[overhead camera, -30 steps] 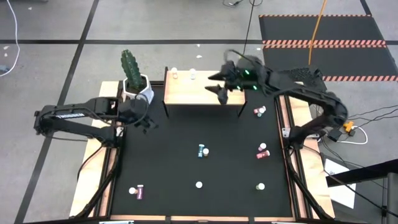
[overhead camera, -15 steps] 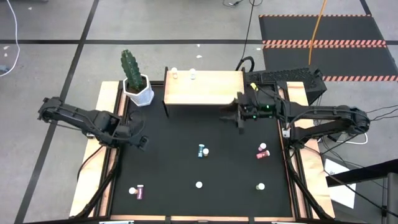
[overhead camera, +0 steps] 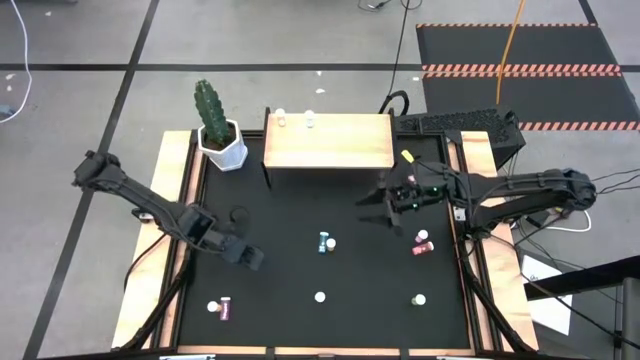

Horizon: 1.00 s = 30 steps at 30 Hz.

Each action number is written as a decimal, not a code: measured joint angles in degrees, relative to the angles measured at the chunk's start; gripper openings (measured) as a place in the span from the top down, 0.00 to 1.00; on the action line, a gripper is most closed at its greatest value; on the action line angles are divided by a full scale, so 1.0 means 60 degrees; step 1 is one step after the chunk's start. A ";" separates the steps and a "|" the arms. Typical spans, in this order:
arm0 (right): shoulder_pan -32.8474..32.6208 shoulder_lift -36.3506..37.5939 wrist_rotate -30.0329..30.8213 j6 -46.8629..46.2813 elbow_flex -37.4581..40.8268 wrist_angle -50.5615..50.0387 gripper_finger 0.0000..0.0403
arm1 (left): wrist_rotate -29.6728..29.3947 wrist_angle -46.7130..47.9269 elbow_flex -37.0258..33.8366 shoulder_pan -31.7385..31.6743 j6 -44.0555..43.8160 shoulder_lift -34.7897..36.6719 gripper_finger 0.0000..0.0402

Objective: Pick and place medicine bottles onto shelf by color
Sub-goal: Put the top pink pill bottle on the shelf

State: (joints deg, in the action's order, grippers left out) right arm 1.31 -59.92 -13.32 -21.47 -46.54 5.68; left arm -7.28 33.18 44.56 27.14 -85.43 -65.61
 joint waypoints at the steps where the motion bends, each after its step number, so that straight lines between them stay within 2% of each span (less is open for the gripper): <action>1: -0.0103 0.0004 -0.0054 0.0000 0.0000 0.0008 0.44 | -0.0152 -0.0653 0.0003 0.0040 0.0286 -0.0229 0.34; 6: -0.0488 0.0088 0.0012 -0.0026 0.0000 0.0182 0.44 | -0.0556 -0.3086 0.0003 -0.0004 0.1771 -0.1292 0.41; 11: -0.0807 0.0088 0.0798 -0.1390 -0.0003 0.0305 0.48 | -0.0498 -0.3630 0.0003 -0.0545 0.1744 -0.1836 0.45; 16: -0.1462 0.0081 0.2291 -0.2063 -0.0004 -0.0665 0.53 | -0.0251 -0.4342 0.0003 -0.0933 0.3120 -0.1875 0.47; 21: -0.2811 0.0011 0.4901 -0.2412 -0.0004 -0.0938 0.59 | -0.0218 -0.5997 0.0003 -0.0919 0.6221 -0.1875 0.50; 25: -0.3724 -0.0147 0.6424 -0.3109 -0.0005 -0.0922 0.63 | -0.0026 -0.6999 0.0010 -0.0651 0.8081 -0.1875 0.53; 30: -0.4476 -0.0620 0.7246 -0.4214 -0.0053 -0.0573 0.65 | -0.0035 -0.7395 0.0010 -0.0183 0.8559 -0.1875 0.54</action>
State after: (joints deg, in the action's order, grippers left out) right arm -25.55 -63.64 30.16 -46.75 -46.86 2.24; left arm -7.49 -11.19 44.62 26.04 -34.08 -76.86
